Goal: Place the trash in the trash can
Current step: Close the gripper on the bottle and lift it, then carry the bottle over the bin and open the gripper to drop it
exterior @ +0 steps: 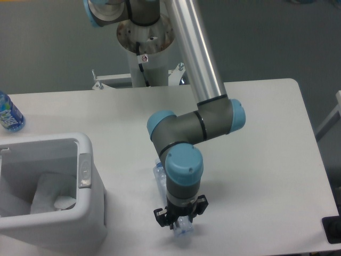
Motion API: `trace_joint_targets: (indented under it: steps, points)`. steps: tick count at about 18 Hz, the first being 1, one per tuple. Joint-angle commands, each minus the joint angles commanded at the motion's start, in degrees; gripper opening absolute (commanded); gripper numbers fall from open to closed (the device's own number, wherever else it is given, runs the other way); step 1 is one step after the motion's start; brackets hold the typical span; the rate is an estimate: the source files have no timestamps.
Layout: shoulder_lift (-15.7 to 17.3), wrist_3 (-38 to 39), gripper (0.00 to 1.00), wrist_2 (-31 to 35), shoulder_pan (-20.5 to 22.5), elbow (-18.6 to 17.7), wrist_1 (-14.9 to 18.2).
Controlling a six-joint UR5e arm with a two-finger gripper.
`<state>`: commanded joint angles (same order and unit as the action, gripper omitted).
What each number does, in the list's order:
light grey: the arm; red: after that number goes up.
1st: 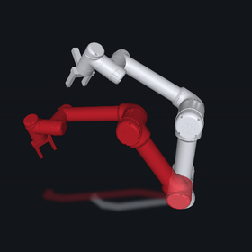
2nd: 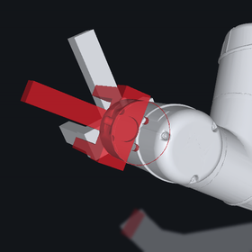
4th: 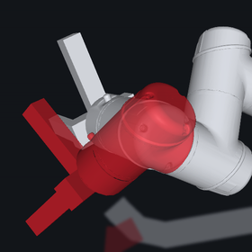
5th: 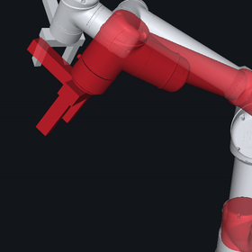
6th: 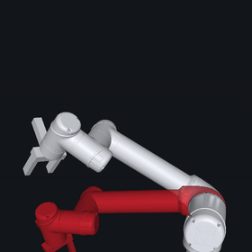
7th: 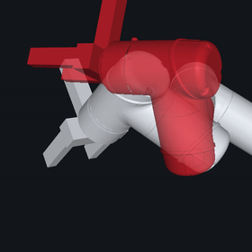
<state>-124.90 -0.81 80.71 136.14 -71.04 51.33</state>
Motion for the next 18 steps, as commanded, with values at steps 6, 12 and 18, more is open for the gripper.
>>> trace_joint_targets:
  steps: [6, 12, 18]
  points:
    - [7.47, 4.66, 0.60, -14.43, 2.29, 5.74, -5.43]
    - [11.61, 6.69, 0.58, -15.67, -1.82, 6.09, -10.54]
    - [12.49, 7.48, 0.58, -15.67, -10.61, 5.91, -12.57]
